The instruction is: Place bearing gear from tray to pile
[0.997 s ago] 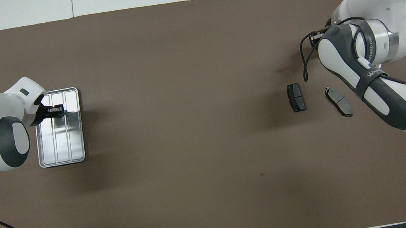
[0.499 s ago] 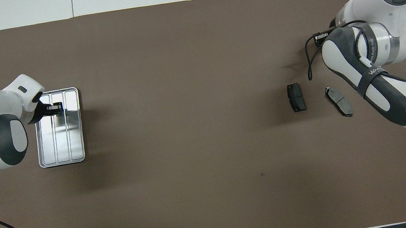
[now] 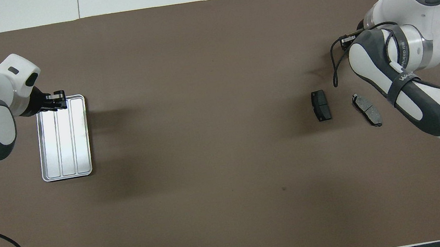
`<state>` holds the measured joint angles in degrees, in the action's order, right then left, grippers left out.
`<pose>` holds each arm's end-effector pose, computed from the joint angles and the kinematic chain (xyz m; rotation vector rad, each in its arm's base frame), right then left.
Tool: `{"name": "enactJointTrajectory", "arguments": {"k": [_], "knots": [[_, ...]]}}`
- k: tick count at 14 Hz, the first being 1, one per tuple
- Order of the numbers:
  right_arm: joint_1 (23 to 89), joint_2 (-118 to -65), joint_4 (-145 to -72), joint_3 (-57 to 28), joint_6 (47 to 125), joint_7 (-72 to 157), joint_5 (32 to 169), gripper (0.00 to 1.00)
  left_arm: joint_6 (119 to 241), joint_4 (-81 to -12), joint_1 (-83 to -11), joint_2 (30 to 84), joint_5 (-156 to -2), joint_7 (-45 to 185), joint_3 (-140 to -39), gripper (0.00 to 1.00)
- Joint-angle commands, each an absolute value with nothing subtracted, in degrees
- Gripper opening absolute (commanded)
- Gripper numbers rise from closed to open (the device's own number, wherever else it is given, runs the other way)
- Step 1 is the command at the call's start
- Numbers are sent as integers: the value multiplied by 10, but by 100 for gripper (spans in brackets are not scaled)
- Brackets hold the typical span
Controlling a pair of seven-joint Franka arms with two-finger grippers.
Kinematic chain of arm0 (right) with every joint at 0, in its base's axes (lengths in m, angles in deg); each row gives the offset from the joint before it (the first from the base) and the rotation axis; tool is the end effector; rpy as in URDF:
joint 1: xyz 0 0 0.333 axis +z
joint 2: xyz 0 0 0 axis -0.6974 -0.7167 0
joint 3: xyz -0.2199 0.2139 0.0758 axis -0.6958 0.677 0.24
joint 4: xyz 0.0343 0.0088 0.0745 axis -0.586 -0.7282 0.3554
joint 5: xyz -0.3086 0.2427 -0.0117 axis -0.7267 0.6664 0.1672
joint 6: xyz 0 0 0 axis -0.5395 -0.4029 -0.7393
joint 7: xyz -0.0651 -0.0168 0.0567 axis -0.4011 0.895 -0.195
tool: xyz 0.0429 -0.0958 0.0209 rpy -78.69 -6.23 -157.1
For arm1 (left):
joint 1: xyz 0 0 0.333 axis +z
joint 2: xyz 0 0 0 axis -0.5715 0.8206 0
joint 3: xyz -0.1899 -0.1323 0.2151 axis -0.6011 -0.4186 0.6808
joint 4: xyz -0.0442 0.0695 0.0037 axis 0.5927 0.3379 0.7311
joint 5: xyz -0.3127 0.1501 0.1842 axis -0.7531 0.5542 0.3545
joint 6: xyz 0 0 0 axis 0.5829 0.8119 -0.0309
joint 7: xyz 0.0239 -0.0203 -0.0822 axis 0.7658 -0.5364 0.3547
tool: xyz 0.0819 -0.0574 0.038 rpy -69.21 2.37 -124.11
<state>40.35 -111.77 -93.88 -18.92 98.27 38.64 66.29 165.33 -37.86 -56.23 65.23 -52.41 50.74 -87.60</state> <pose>0.7090 -0.0226 0.2898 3.1116 0.1121 0.1223 0.6021 -0.2476 0.3986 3.0843 0.3223 0.1316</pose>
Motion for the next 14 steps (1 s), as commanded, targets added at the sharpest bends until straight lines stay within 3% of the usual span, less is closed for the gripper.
{"name": "enactJointTrajectory", "arguments": {"k": [1, 4, 10, 14], "knots": [[405, -1081, -949, -184, 945, 396, 658, 100, 1651, -381, -657, 652, -487, 360, -863, 0], [416, -1040, -947, -184, 890, 396, 644, 100, 1657, -384, -717, 665, -476, 280, -863, 0], [418, -973, -945, -177, 797, 395, 645, 100, 1773, -479, -743, 675, -472, 240, -866, 0], [418, -956, -945, -168, 775, 375, 647, 100, 1776, -481, -743, 675, -472, 240, -866, 0]]}}
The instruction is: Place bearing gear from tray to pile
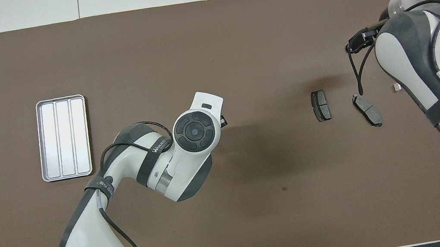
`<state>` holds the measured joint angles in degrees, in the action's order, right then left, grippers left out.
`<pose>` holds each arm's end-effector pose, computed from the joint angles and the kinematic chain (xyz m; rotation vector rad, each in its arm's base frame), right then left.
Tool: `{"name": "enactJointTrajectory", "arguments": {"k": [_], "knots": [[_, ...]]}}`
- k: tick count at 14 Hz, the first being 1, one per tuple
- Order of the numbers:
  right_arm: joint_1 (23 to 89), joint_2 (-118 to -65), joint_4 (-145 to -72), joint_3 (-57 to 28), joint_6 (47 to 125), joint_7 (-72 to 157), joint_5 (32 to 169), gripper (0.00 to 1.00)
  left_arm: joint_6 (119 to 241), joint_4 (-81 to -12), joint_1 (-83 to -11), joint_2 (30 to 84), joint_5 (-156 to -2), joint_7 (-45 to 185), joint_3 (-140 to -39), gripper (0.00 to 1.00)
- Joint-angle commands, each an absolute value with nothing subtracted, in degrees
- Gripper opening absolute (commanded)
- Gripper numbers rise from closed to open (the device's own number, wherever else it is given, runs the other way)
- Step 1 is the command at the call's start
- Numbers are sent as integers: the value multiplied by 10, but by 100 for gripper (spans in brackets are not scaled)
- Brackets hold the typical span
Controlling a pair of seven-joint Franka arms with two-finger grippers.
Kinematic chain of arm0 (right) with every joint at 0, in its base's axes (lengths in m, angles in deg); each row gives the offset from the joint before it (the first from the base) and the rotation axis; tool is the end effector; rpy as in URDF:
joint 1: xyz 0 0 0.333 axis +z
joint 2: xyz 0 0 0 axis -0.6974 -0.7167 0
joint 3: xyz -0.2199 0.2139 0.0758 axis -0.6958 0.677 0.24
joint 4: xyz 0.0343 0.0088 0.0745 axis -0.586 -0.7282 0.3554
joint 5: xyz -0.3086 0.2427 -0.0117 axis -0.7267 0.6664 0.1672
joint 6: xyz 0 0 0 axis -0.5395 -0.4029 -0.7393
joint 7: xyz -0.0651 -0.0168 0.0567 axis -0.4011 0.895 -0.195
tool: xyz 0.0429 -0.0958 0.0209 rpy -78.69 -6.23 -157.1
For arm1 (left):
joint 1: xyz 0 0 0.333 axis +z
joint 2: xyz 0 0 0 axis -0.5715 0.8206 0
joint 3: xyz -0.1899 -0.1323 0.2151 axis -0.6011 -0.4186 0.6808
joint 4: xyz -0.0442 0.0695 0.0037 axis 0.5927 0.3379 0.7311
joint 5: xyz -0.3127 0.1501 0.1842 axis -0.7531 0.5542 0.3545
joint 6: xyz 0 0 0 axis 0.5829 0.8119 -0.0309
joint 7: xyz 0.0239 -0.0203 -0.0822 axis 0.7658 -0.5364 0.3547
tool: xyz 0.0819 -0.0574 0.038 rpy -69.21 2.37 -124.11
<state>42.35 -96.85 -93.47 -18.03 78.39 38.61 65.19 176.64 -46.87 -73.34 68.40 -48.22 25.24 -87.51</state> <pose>0.6663 0.0079 0.4414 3.0831 0.1818 -0.0014 0.4891 -0.4012 0.3099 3.0807 0.4720 0.1479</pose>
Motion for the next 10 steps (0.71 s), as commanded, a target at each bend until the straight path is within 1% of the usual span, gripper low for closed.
{"name": "enactJointTrajectory", "arguments": {"k": [1, 5, 8, 9, 10], "knots": [[418, -955, -945, -164, 769, 361, 647, 100, 1776, -482, -743, 675, -472, 240, -866, 0], [419, -955, -946, -134, 753, 260, 647, 100, 1794, -493, -743, 676, -472, 240, -866, 0], [419, -955, -946, -128, 753, 244, 646, 100, 1798, -496, -744, 676, -472, 240, -866, 0], [419, -954, -946, -128, 751, 241, 646, 100, 1799, -496, -744, 676, -472, 240, -866, 2], [419, -954, -946, -128, 751, 241, 646, 100, 1802, -496, -743, 676, -472, 241, -866, 27]]}}
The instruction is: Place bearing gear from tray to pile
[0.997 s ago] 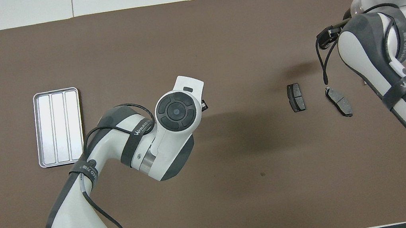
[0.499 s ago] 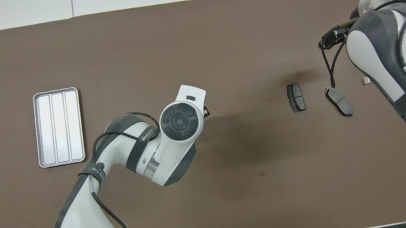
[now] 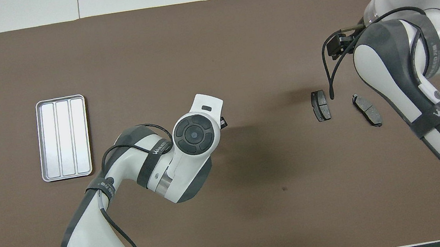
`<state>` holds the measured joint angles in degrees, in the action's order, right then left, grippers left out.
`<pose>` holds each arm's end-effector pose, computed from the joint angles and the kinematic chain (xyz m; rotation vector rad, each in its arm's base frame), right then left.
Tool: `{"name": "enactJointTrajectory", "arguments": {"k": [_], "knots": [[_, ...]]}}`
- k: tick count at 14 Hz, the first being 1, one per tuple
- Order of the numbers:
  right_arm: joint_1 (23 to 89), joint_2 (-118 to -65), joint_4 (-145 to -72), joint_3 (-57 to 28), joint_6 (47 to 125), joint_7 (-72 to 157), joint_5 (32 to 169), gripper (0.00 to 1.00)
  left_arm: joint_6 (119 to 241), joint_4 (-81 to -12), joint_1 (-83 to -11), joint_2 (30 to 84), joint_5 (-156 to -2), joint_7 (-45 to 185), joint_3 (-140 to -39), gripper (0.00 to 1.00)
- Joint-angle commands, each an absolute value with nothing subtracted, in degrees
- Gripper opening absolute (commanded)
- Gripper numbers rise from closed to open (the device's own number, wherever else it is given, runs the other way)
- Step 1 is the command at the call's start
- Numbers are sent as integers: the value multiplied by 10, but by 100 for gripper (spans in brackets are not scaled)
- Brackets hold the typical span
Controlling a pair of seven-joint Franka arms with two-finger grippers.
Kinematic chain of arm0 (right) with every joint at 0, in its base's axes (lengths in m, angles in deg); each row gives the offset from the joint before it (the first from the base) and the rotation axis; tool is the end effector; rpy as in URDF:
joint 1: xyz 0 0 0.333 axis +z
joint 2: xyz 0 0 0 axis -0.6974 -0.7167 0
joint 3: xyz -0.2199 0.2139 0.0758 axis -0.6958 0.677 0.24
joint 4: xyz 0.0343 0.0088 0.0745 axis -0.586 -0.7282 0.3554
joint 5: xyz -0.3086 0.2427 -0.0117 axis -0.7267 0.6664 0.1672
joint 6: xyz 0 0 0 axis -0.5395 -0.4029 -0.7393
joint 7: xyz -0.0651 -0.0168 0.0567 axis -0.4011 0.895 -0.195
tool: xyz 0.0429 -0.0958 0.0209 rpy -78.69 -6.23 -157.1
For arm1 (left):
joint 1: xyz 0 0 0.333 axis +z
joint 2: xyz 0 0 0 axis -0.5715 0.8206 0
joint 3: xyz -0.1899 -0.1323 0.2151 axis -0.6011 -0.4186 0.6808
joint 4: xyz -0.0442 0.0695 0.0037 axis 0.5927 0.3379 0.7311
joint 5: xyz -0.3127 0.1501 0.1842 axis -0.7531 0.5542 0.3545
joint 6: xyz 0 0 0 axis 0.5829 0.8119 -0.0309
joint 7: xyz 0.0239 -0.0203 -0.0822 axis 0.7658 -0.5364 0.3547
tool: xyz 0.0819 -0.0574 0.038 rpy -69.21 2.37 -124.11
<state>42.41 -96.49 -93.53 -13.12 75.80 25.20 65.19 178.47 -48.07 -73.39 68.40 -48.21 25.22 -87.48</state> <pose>0.6578 0.0579 0.4428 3.1115 -0.0555 -0.0511 0.4865 -0.3998 0.3038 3.0715 0.4677 0.1569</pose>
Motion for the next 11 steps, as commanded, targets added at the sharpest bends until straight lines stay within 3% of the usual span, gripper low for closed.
{"name": "enactJointTrajectory", "arguments": {"k": [1, 2, 3, 7, 11], "knots": [[421, -955, -946, -128, 751, 241, 646, 100, 1805, -496, -744, 676, -472, 241, -866, 67], [432, -954, -946, -128, 751, 241, 647, 100, 1805, -496, -743, 676, -472, 243, -866, 89], [433, -954, -946, -129, 750, 240, 647, 100, 1805, -495, -744, 676, -471, 243, -864, 93], [445, -953, -947, -128, 750, 197, 647, 100, 1764, -468, -734, 665, -466, 257, -859, 94], [507, -950, -951, -127, 753, 22, 650, 100, 1681, -436, -650, 606, -462, 397, -858, 93]]}}
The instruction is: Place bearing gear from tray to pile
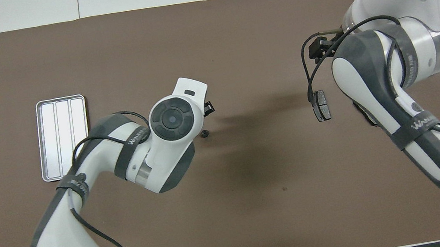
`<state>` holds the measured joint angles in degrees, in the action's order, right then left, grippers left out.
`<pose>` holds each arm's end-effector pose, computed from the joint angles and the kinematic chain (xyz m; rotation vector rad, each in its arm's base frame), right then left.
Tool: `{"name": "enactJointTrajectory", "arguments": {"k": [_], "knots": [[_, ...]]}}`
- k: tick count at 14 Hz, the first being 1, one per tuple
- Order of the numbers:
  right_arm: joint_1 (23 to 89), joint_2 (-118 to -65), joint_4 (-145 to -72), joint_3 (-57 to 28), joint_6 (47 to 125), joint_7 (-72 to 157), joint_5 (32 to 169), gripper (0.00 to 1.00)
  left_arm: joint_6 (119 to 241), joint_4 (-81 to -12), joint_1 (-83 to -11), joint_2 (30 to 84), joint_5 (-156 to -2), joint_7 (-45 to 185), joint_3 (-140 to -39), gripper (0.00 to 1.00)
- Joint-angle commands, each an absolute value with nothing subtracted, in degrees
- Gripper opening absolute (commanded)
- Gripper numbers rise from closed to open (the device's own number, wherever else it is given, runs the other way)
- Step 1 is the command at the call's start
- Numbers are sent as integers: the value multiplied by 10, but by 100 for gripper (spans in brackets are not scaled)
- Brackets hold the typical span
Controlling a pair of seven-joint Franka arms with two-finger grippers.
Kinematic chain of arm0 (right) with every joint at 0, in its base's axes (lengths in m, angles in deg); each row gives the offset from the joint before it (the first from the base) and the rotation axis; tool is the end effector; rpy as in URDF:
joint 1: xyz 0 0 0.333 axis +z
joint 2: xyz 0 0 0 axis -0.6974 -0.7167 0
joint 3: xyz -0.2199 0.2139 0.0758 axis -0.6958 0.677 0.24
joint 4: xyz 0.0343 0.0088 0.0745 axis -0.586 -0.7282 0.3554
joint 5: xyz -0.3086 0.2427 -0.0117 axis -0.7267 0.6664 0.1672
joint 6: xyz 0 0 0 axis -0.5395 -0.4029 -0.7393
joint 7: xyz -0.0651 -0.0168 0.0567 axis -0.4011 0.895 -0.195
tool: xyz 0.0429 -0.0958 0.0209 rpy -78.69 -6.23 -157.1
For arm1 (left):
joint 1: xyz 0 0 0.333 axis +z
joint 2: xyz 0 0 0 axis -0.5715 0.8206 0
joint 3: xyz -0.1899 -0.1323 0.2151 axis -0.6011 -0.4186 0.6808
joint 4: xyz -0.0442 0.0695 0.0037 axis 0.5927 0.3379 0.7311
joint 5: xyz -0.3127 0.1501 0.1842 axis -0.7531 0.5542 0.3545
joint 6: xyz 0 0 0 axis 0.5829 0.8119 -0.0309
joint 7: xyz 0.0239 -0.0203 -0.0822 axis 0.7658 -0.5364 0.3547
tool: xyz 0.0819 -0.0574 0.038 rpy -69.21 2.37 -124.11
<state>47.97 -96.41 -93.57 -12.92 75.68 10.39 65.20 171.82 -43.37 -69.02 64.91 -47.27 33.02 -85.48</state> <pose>0.6482 0.1233 0.4433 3.0929 -0.3008 -0.0445 0.5369 -0.3487 0.3683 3.0918 0.4254 0.2271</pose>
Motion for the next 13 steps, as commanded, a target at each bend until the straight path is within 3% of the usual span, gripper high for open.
{"name": "enactJointTrajectory", "arguments": {"k": [1, 5, 13], "knots": [[526, -951, -951, -126, 757, -35, 652, 100, 1675, -435, -628, 594, -462, 441, -857, 93], [616, -952, -983, -126, 795, -259, 653, 100, 1580, -403, -543, 547, -466, 616, -857, 93], [714, -979, -1022, -126, 887, -454, 647, 100, 1470, -397, -427, 451, -502, 821, -852, 92]]}}
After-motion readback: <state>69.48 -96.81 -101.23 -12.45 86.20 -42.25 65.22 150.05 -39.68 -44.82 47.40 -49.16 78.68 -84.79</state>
